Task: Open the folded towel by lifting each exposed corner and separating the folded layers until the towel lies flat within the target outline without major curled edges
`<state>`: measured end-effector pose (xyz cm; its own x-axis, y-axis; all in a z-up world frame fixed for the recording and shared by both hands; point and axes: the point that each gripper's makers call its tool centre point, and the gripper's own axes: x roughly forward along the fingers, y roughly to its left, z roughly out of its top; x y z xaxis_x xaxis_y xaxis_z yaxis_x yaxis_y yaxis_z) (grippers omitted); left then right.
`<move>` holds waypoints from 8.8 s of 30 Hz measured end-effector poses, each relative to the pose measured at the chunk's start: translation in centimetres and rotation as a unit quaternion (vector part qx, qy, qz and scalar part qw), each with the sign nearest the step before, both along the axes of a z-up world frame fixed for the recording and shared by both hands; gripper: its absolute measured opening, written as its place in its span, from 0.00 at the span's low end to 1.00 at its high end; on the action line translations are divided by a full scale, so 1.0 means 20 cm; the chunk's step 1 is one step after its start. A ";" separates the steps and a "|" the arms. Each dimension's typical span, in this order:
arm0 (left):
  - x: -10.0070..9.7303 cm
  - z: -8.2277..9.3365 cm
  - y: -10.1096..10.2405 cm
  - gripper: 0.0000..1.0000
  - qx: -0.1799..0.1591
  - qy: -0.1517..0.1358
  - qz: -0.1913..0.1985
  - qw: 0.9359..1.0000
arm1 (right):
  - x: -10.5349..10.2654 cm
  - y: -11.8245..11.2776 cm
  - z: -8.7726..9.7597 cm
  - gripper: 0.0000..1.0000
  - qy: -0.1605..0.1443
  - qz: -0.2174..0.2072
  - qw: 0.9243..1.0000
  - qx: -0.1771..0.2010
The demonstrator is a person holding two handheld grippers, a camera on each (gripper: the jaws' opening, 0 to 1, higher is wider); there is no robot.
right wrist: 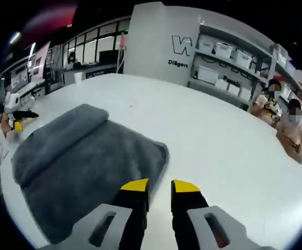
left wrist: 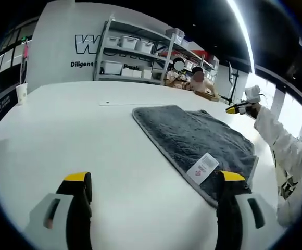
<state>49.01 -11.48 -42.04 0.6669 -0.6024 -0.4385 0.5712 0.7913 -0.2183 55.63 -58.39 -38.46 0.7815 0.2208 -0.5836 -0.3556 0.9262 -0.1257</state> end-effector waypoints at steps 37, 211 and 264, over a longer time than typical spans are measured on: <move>0.01 -0.03 0.02 0.99 0.018 0.009 0.007 1.000 | 0.40 -0.09 -0.29 0.00 0.024 -0.017 0.998 -0.064; -0.15 -0.09 0.28 0.04 0.178 -0.038 -0.056 0.982 | -0.43 0.72 -0.33 0.94 0.059 0.153 0.986 0.039; -0.22 -0.09 0.58 0.04 0.224 -0.027 0.003 0.974 | -0.52 0.55 -0.33 0.92 0.076 0.153 0.985 0.039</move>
